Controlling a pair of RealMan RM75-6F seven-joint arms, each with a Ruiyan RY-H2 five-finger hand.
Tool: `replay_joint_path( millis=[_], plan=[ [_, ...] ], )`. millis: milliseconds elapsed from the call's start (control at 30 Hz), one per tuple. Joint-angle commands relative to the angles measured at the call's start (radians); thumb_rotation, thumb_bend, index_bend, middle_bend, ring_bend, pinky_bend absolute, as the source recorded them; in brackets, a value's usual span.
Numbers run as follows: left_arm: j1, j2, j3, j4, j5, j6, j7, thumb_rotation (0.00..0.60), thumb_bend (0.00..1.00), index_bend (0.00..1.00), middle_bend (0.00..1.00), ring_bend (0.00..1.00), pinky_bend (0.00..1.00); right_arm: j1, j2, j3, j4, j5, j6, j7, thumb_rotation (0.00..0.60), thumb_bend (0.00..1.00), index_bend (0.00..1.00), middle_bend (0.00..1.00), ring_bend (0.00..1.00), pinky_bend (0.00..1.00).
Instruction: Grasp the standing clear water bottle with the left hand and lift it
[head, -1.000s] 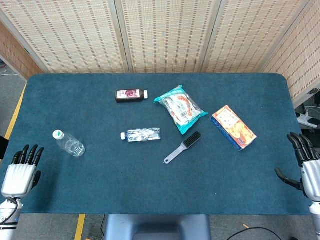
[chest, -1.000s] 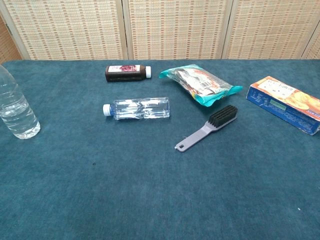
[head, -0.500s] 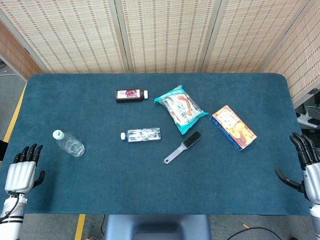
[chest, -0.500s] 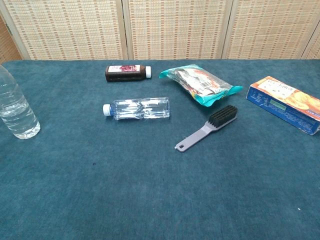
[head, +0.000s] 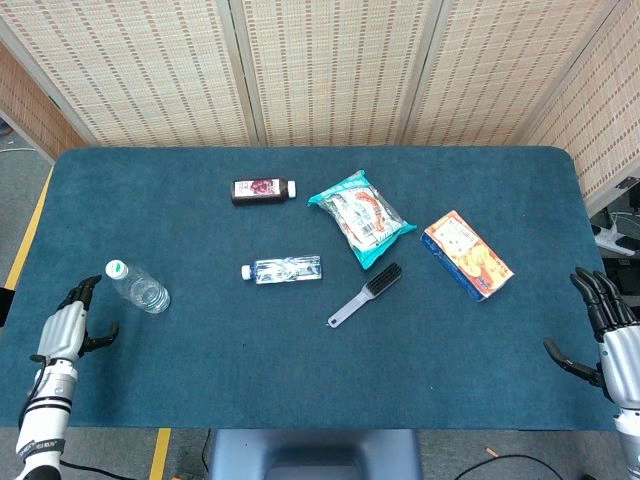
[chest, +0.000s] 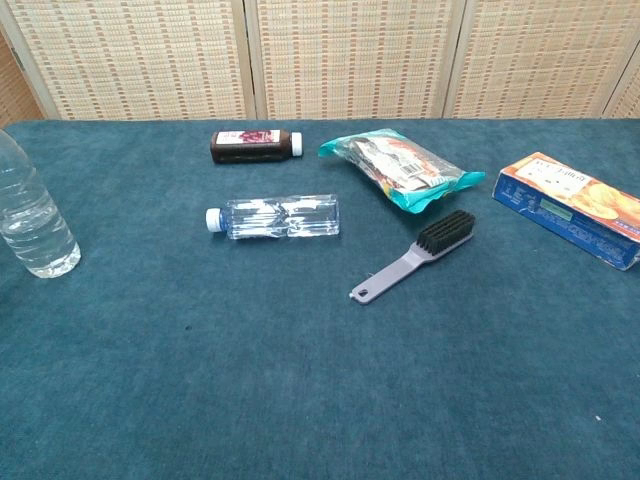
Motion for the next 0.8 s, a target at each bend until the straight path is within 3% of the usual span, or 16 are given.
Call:
replay_joint_path(
  millis=[33, 167, 533, 800],
  plan=[
    [-0.015, -0.009, -0.029, -0.018, 0.002, -0.054, -0.114, 0.600, 0.39, 0.00, 0.00, 0.00, 0.11, 0.000, 0.000, -0.001, 0.000, -0.002, 0.000, 0.001, 0.600, 0.16, 0.00, 0.03, 0.00, 0.21],
    [-0.020, -0.030, -0.039, 0.000, 0.038, -0.070, -0.216, 0.600, 0.39, 0.00, 0.00, 0.00, 0.11, 0.001, 0.000, -0.002, 0.001, 0.000, -0.003, 0.003, 0.600, 0.16, 0.00, 0.03, 0.00, 0.21],
    [-0.010, -0.164, -0.044, 0.093, 0.221, 0.015, -0.479, 0.600, 0.39, 0.00, 0.00, 0.00, 0.11, -0.001, 0.002, -0.003, -0.004, 0.003, -0.001, 0.006, 0.600, 0.16, 0.00, 0.03, 0.00, 0.21],
    [-0.022, -0.235, -0.024, 0.176, 0.261, 0.051, -0.509, 0.600, 0.39, 0.00, 0.00, 0.00, 0.10, -0.002, 0.006, -0.002, -0.007, 0.007, -0.003, 0.009, 0.600, 0.16, 0.00, 0.03, 0.00, 0.21]
  ],
)
